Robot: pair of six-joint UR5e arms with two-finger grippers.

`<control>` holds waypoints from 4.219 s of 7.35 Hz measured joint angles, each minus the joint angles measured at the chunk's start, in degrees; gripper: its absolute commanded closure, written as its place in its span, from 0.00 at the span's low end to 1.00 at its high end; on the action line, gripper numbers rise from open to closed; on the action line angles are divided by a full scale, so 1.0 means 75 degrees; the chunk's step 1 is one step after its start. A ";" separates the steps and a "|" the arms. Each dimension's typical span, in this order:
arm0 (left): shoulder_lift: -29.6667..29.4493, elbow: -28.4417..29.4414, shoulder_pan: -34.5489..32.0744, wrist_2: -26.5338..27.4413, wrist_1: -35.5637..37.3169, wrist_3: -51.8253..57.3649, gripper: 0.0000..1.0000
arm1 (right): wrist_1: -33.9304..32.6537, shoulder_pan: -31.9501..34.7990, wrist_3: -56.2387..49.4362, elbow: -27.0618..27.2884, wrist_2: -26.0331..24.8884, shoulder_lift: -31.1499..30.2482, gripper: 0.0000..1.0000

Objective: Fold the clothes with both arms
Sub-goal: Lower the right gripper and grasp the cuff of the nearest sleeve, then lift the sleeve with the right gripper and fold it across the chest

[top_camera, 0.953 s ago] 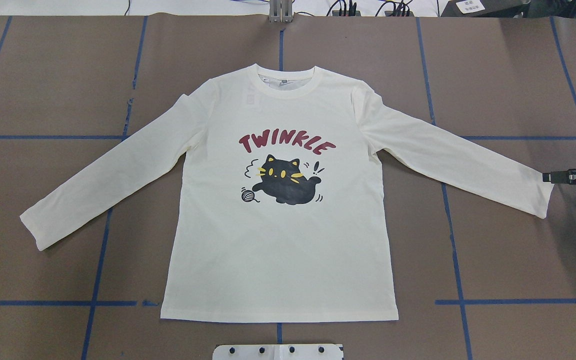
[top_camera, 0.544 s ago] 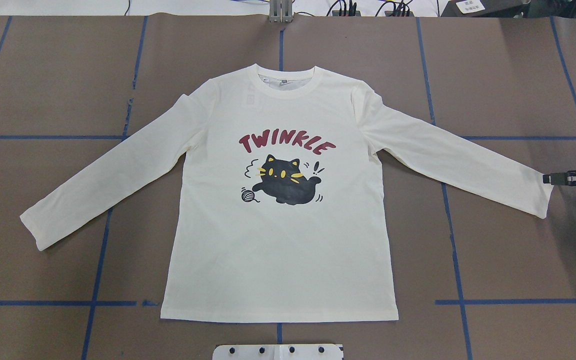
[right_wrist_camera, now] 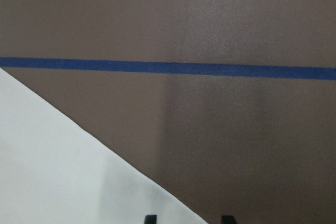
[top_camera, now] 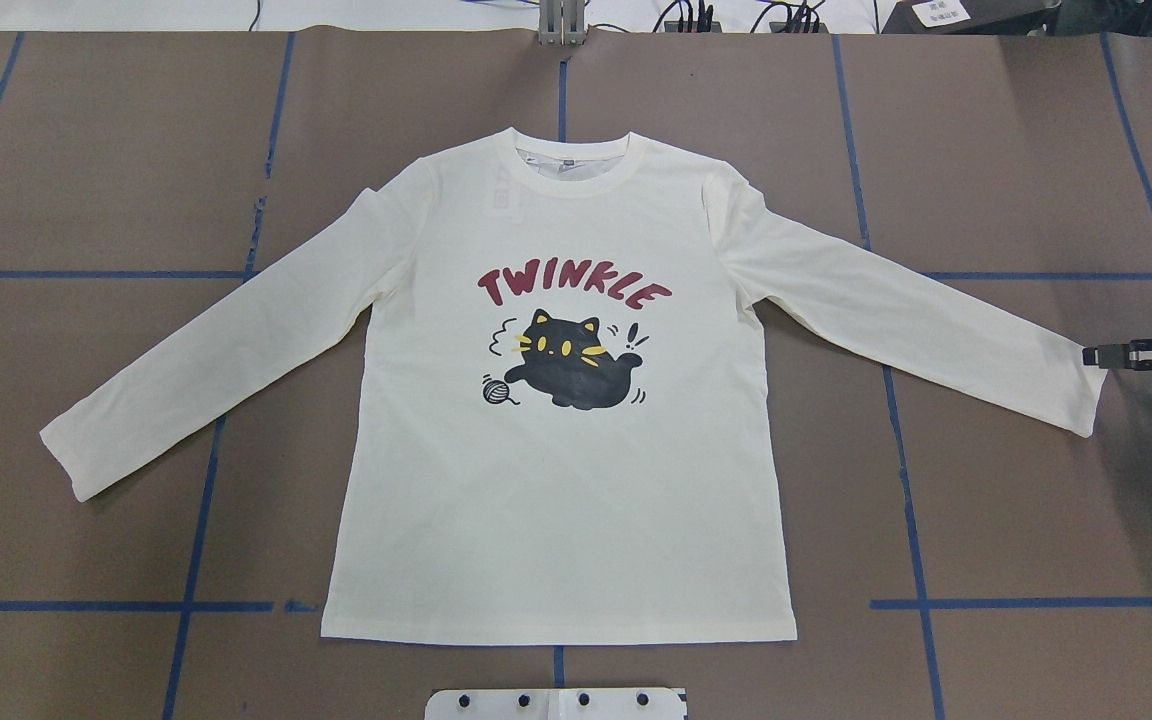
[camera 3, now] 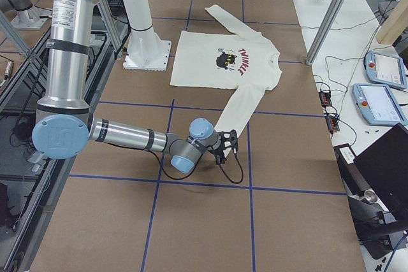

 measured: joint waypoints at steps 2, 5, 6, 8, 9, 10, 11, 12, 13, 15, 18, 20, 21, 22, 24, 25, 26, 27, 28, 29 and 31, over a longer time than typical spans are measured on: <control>0.0006 -0.0003 -0.0013 0.0000 0.0003 0.0008 0.00 | -0.0005 -0.0003 0.0004 -0.0011 -0.0015 0.0035 1.00; 0.0006 -0.0007 -0.0031 0.0000 0.0002 0.0009 0.00 | 0.0001 -0.0006 -0.0043 0.0005 -0.0135 0.0083 1.00; 0.0004 -0.0011 -0.0033 0.0000 0.0002 0.0009 0.00 | -0.0003 0.0005 -0.0061 0.0065 -0.0114 0.0086 1.00; 0.0003 -0.0020 -0.0034 0.0000 0.0009 0.0009 0.00 | -0.0174 0.0116 -0.0077 0.0326 0.0079 0.0084 1.00; 0.0004 -0.0019 -0.0034 0.0000 0.0007 0.0009 0.00 | -0.0554 0.0222 -0.0080 0.0702 0.0209 0.0076 1.00; 0.0003 -0.0017 -0.0034 0.0000 0.0005 0.0009 0.00 | -0.1267 0.0301 -0.0080 0.1329 0.0295 0.0070 1.00; 0.0002 -0.0018 -0.0034 0.0000 0.0005 0.0009 0.00 | -0.2160 0.0332 -0.0081 0.2033 0.0327 0.0095 1.00; 0.0003 -0.0019 -0.0034 0.0000 0.0001 0.0009 0.00 | -0.3136 0.0348 -0.0076 0.2671 0.0328 0.0245 1.00; 0.0004 -0.0019 -0.0037 0.0000 0.0002 0.0009 0.00 | -0.4159 0.0362 -0.0054 0.3125 0.0317 0.0644 1.00; 0.0017 -0.0023 -0.0048 0.0000 0.0004 0.0009 0.00 | -0.6256 0.0340 0.0065 0.3438 0.0266 0.2198 1.00; 0.0063 -0.0025 -0.0056 0.0002 0.0007 0.0009 0.00 | -0.8926 -0.0212 0.0899 0.3364 -0.0186 0.4940 1.00; 0.0109 -0.0010 -0.0058 0.0010 0.0010 0.0009 0.00 | -0.9319 -0.0876 0.1346 0.2886 -0.1134 0.6561 1.00; 0.0132 0.0000 -0.0058 0.0012 0.0010 0.0009 0.00 | -0.9340 -0.1331 0.1397 0.2469 -0.1869 0.7289 1.00; 0.0140 0.0014 -0.0057 0.0015 0.0010 0.0007 0.00 | -0.9321 -0.1843 0.1520 0.1728 -0.2578 0.8070 1.00; 0.0146 0.0035 -0.0058 0.0015 0.0010 -0.0006 0.00 | -0.9076 -0.2816 0.2114 -0.0084 -0.3714 0.9357 1.00; 0.0145 0.0046 -0.0057 0.0013 0.0010 -0.0020 0.00 | -0.8736 -0.3238 0.2522 -0.0905 -0.4236 0.9731 1.00; 0.0140 0.0041 -0.0058 0.0012 0.0010 -0.0036 0.00 | -0.8373 -0.3599 0.3012 -0.1806 -0.4709 1.0136 1.00; 0.0137 0.0030 -0.0058 0.0012 0.0010 -0.0051 0.00 | -0.8071 -0.3873 0.3339 -0.2594 -0.5071 1.0533 1.00; 0.0136 0.0020 -0.0058 0.0012 0.0010 -0.0057 0.00 | -0.7868 -0.4030 0.3551 -0.3202 -0.5261 1.0885 1.00; 0.0135 0.0010 -0.0058 0.0012 0.0010 -0.0060 0.00 | -0.7766 -0.4099 0.3725 -0.3642 -0.5334 1.1182 0.26; 0.0142 -0.0005 -0.0065 0.0012 0.0010 -0.0061 0.00 | -0.7690 -0.4141 0.4073 -0.3981 -0.5354 1.1466 0.01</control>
